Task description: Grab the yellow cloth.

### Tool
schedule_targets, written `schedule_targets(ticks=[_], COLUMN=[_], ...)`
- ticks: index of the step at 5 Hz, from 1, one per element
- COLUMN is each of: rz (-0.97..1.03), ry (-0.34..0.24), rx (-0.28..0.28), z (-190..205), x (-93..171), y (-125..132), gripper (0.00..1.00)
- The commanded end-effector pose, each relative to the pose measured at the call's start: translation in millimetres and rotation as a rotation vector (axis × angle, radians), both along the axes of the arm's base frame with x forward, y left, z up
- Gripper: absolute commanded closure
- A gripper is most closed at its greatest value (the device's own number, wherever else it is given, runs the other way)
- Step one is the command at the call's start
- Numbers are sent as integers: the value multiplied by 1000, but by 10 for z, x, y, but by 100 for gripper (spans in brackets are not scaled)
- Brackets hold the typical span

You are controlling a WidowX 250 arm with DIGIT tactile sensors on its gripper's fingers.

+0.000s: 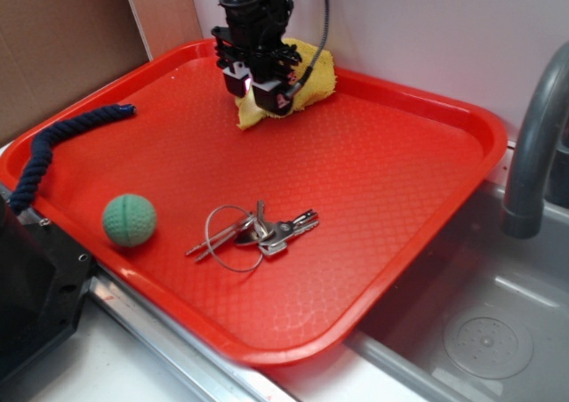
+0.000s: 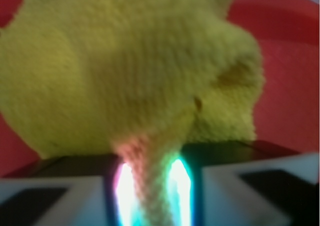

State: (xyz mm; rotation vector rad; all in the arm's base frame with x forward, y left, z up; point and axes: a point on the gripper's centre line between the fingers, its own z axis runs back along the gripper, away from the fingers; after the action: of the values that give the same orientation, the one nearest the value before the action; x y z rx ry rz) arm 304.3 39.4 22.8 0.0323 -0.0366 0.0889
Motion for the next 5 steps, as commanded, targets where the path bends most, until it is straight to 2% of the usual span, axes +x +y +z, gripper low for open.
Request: schedule_targets(ticks=[1, 2, 3, 4, 5], rz=[17, 40, 44, 12, -19], ry=[-189, -205, -175, -87, -105], rx=[-48, -90, -67, -59, -29], z=[991, 1482, 1904, 2191, 2316], x=[-379, -737, -1023, -1253, -1387], y=[98, 90, -39, -232, -323], gripper=[100, 100, 100, 100, 100])
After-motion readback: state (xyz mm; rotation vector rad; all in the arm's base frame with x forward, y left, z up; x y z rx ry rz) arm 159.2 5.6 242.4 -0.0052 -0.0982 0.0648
